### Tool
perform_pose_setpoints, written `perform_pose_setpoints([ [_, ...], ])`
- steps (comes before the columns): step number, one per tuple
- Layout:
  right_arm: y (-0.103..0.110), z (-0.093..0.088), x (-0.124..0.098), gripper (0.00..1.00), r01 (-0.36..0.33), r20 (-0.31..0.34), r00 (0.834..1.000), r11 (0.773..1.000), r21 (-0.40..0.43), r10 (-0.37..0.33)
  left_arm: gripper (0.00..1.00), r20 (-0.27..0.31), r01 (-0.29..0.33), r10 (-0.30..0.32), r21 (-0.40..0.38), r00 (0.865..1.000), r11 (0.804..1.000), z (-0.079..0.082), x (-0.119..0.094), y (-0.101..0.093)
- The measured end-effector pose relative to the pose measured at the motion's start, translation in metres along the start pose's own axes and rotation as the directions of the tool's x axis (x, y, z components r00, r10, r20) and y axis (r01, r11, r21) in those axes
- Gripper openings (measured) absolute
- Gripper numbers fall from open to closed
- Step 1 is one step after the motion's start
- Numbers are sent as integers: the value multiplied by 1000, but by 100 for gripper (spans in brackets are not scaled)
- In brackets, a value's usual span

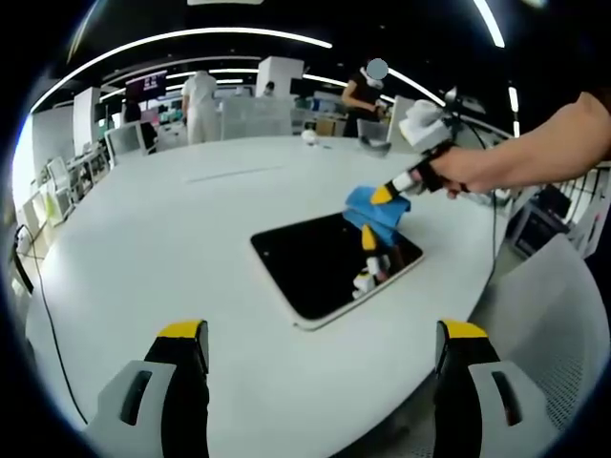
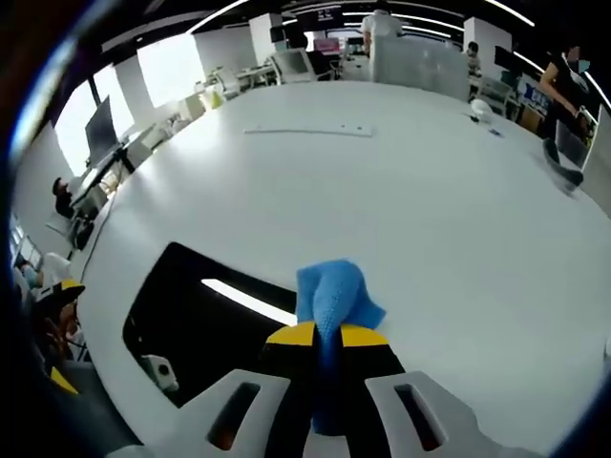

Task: Wipe the mirror surface with the cleaning cloth until all visible marks leave the cleaned area.

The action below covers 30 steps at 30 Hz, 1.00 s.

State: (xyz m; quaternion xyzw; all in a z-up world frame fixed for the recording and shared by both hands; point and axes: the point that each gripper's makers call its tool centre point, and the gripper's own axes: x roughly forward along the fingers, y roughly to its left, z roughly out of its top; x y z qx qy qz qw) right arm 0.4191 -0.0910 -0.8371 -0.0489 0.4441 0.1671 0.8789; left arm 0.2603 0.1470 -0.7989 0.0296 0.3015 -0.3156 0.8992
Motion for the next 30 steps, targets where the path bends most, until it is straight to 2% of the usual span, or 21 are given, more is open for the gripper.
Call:
perform_pose_setpoints([
  [7, 21, 0, 6, 2, -3, -26, 1000, 998, -59, 2, 99, -13, 10, -9, 5, 1000, 1000, -4, 1, -1],
  [12, 33, -3, 12, 2, -11, -38, 999, 998, -70, 9, 99, -20, 16, -16, 4, 1000, 1000, -6, 2, -1],
  [15, 36, -4, 15, 2, -12, -40, 999, 998, -61, 10, 99, -22, 17, -17, 4, 1000, 1000, -7, 2, -1],
  [20, 41, -1, 13, 2, -30, -36, 999, 1000, 1, 30, 99, -24, 23, -23, 7, 999, 1000, -8, 3, -2],
  [30, 53, 5, 22, 2, -50, -28, 998, 999, 19, 50, 99, -30, 25, -24, 3, 999, 1000, -9, 3, -2],
])
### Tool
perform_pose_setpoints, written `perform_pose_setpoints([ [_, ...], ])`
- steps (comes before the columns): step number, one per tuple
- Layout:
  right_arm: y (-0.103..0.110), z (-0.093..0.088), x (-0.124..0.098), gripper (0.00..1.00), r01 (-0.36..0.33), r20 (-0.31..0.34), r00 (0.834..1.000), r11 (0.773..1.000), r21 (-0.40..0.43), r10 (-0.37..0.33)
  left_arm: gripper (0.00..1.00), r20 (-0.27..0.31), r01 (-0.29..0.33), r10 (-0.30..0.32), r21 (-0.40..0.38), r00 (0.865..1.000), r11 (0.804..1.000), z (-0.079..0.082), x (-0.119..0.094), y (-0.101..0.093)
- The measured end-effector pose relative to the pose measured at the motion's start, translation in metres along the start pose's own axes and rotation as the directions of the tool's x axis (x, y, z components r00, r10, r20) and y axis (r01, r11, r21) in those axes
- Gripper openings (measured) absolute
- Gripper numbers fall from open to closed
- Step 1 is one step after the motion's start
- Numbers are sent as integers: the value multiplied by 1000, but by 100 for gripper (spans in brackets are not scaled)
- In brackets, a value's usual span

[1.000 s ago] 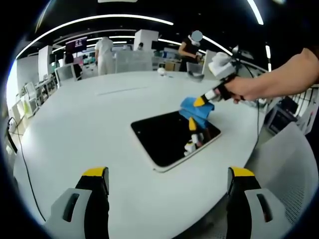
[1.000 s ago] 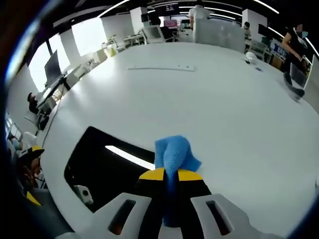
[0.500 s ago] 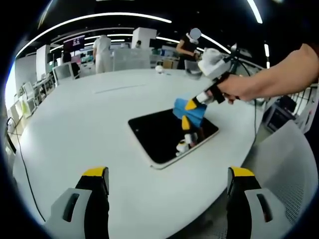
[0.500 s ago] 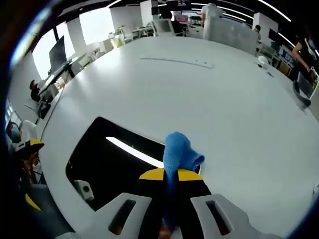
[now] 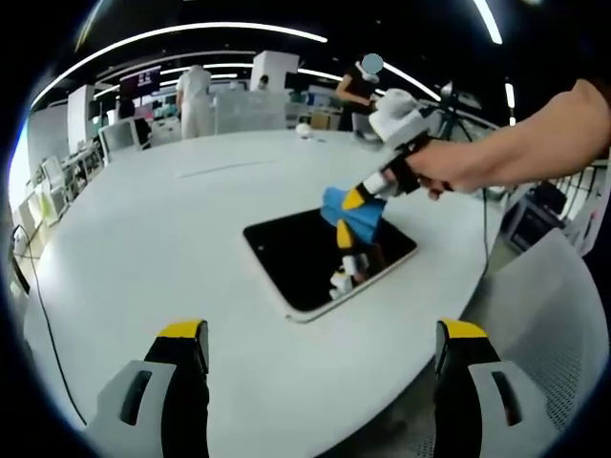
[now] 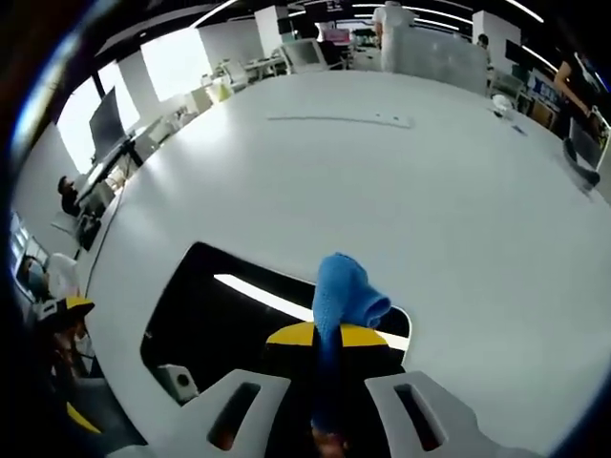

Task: Wipe the mirror surface with the cleaning cloth until all visible marks leave the cleaned area.

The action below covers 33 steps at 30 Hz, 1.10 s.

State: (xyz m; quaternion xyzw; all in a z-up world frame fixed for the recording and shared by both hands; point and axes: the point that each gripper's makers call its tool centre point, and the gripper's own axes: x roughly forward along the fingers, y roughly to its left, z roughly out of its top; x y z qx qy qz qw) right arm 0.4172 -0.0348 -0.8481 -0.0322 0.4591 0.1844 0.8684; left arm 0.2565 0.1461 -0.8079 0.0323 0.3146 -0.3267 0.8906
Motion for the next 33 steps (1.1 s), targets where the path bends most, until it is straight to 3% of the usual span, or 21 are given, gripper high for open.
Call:
perform_pose_setpoints([
  [33, 69, 23, 25, 2, -81, 15, 997, 996, 35, 80, 100, 6, -2, 2, -20, 1000, 1000, 2, -2, 0],
])
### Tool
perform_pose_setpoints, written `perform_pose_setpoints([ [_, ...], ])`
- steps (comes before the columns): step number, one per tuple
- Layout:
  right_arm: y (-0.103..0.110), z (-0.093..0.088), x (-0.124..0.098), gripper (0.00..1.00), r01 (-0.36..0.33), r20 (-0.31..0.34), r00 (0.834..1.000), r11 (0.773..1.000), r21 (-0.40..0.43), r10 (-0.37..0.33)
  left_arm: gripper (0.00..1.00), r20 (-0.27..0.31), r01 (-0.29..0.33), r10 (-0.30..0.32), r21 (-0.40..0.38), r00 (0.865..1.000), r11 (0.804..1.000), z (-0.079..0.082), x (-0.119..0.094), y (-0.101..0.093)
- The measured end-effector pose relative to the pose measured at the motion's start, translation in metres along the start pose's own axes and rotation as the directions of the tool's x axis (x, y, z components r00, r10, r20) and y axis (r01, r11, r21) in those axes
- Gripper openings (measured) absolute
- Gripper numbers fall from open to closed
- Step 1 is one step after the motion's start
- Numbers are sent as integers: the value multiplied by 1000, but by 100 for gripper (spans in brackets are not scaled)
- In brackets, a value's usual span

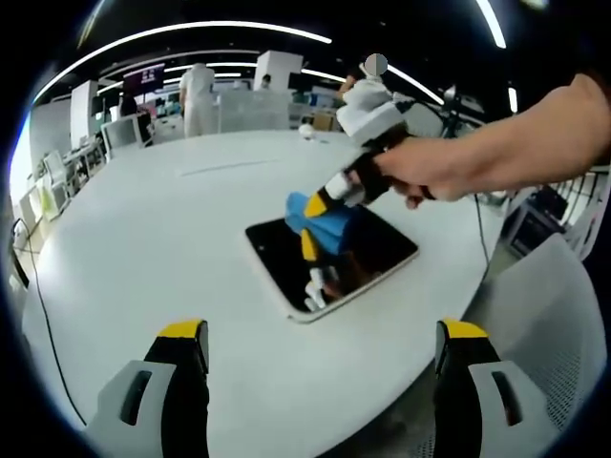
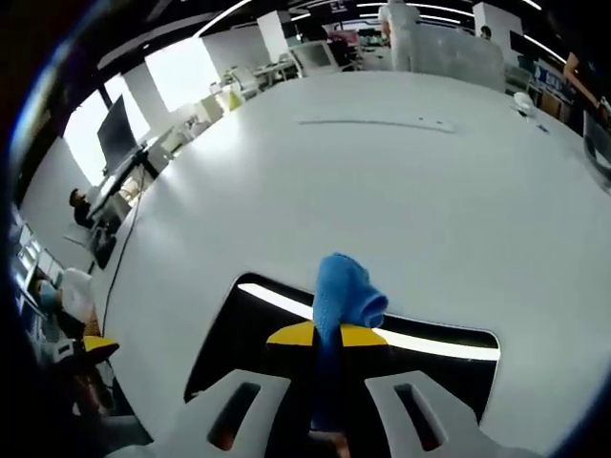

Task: Wipe the mirror surface with the cleaning cloth until all visible marks leave the cleaned area.

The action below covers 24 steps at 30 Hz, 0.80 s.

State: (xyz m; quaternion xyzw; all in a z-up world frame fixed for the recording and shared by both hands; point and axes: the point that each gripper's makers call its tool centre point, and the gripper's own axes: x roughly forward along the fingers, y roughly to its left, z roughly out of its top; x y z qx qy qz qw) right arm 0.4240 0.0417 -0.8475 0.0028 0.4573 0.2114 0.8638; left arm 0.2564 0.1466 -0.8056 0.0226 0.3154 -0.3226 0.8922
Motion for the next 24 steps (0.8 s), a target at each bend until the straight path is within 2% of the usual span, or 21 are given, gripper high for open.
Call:
perform_pose_setpoints([
  [24, 46, 13, 21, 2, -49, 1, 999, 999, -11, 49, 100, -7, 8, -8, 4, 1000, 1000, -2, 1, -2],
])
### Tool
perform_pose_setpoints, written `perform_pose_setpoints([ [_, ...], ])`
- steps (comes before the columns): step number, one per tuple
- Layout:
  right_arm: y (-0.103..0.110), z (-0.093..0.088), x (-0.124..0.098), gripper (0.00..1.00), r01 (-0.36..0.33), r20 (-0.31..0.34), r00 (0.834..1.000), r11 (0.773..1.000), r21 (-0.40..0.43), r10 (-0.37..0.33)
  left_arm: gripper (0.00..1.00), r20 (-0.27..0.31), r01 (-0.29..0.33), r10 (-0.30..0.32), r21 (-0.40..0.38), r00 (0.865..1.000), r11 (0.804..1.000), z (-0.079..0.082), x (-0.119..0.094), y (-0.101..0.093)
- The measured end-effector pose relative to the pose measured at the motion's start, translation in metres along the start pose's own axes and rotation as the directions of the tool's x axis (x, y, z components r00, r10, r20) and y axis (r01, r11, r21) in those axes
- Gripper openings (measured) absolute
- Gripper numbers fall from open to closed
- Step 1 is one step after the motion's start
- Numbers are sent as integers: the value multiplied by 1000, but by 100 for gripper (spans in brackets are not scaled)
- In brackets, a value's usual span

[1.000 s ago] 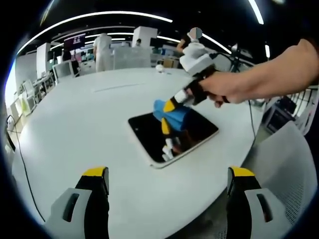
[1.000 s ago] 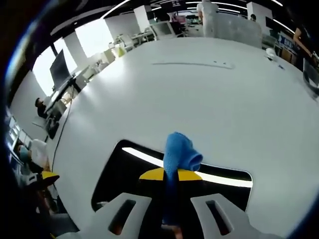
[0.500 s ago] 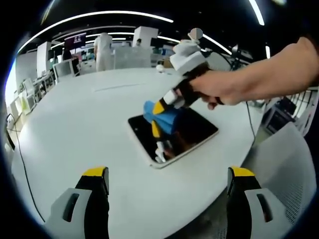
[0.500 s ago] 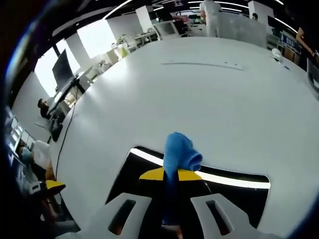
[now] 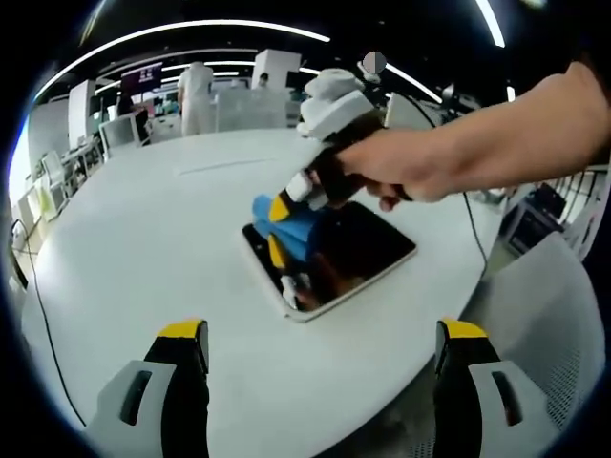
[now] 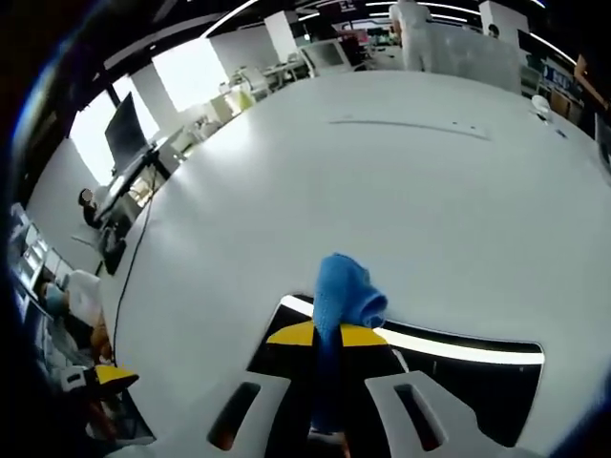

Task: Wipe the mirror surface with the cleaning cloth until all visible marks leave the cleaned area.

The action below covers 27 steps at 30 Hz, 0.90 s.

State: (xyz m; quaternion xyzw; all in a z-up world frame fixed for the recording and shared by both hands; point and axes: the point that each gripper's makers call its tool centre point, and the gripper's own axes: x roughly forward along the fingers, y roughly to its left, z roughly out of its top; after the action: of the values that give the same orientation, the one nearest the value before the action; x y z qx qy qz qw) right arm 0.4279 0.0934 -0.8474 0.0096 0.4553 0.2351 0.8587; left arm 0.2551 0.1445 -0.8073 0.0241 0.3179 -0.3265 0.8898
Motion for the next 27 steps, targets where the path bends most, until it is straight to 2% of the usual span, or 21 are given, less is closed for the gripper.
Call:
perform_pose_setpoints([
  [7, 15, 5, 6, 2, -12, -4, 1000, 1000, -10, 12, 99, 1, 0, 0, -1, 1000, 1000, 1, -1, -1],
  [11, 18, 8, 17, 2, -25, -2, 1000, 999, -20, 25, 99, 0, 3, -3, -2, 1000, 1000, 0, -1, -1],
  [22, 20, 8, 14, 2, -35, -7, 999, 999, -34, 35, 99, -6, 14, -14, -1, 1000, 1000, -1, 0, -3],
  [24, 22, 9, 14, 2, -30, -10, 1000, 995, -93, 29, 99, -8, 15, -15, 1, 1000, 1000, -1, 0, -3],
  [27, 22, 8, 14, 2, -31, -10, 999, 995, -93, 30, 99, -10, 14, -14, 4, 1000, 1000, -1, 0, -2],
])
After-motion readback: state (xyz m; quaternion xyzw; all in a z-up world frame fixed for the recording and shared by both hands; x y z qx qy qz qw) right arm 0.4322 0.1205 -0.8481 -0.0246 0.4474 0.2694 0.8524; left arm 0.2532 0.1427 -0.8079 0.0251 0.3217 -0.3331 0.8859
